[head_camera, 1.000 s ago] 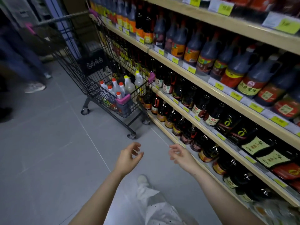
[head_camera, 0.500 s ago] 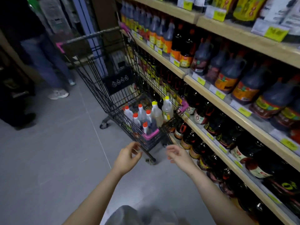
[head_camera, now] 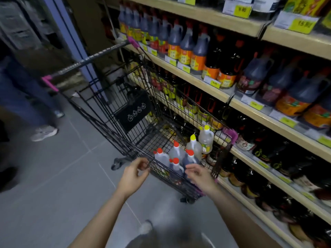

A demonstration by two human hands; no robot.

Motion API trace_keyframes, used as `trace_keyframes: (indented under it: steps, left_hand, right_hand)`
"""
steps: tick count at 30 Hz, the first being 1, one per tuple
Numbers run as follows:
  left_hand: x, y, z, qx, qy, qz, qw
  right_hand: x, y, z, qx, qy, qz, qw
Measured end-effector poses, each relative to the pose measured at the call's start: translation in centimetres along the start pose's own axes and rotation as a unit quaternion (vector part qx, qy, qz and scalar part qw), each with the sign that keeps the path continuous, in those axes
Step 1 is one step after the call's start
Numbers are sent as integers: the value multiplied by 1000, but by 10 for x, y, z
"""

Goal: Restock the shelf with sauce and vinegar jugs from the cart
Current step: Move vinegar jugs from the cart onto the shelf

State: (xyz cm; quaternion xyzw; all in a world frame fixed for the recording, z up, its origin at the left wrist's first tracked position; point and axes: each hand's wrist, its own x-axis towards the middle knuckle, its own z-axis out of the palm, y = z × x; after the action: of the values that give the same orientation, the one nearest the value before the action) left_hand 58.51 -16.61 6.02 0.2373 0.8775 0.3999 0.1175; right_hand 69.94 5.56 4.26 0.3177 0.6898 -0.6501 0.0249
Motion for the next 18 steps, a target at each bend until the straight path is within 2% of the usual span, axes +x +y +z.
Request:
trace_keyframes:
  steps: [5,10,14,18]
  left_hand:
    - [72,-34,-39,-18,-46,13,999]
    - [132,-48,-29,-37,-111,43,992]
    - [171,-51,-10,-14,-163,50,985]
    - [204,-55,-2,-5,-200,44,979]
  right_hand:
    - [29,-25,37,-18,50,-3,999]
    - [62,-31,39,-47,120,-5,992]
    - [92,-27,40,-44,136,18,990]
    - [127,-30,42,-98,132,24,986]
